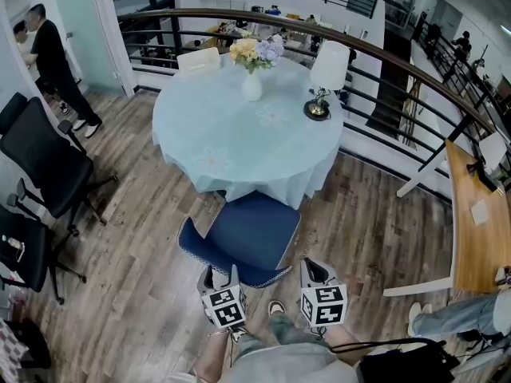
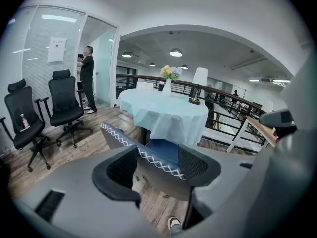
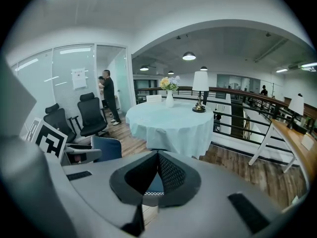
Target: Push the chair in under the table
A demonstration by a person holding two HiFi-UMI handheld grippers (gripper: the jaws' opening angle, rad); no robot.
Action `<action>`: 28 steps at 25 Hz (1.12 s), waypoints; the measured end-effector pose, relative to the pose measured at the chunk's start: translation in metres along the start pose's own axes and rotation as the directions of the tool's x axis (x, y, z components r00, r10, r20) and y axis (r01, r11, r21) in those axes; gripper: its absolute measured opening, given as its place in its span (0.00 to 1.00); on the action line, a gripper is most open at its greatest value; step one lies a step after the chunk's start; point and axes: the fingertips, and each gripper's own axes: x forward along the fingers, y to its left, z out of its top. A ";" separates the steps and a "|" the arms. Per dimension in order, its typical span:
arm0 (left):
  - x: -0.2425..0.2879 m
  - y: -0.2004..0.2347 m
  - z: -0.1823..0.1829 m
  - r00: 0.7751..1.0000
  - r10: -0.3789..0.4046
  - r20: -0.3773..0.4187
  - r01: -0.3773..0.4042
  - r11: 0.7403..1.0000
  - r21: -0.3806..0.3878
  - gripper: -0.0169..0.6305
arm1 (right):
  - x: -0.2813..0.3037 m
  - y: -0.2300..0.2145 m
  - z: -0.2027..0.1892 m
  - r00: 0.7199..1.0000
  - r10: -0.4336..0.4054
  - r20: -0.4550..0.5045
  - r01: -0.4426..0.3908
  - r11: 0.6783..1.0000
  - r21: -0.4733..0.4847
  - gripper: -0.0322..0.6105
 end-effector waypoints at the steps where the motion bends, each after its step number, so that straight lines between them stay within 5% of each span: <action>1: 0.003 -0.002 0.001 1.000 -0.001 -0.001 0.001 1.000 0.000 0.44 | 0.000 -0.004 -0.001 1.000 -0.006 -0.001 0.006 1.000 0.004 0.08; 28: 0.027 -0.021 0.016 1.000 0.008 -0.006 -0.008 1.000 -0.010 0.44 | 0.002 -0.031 -0.003 1.000 -0.015 -0.011 0.015 0.999 0.031 0.08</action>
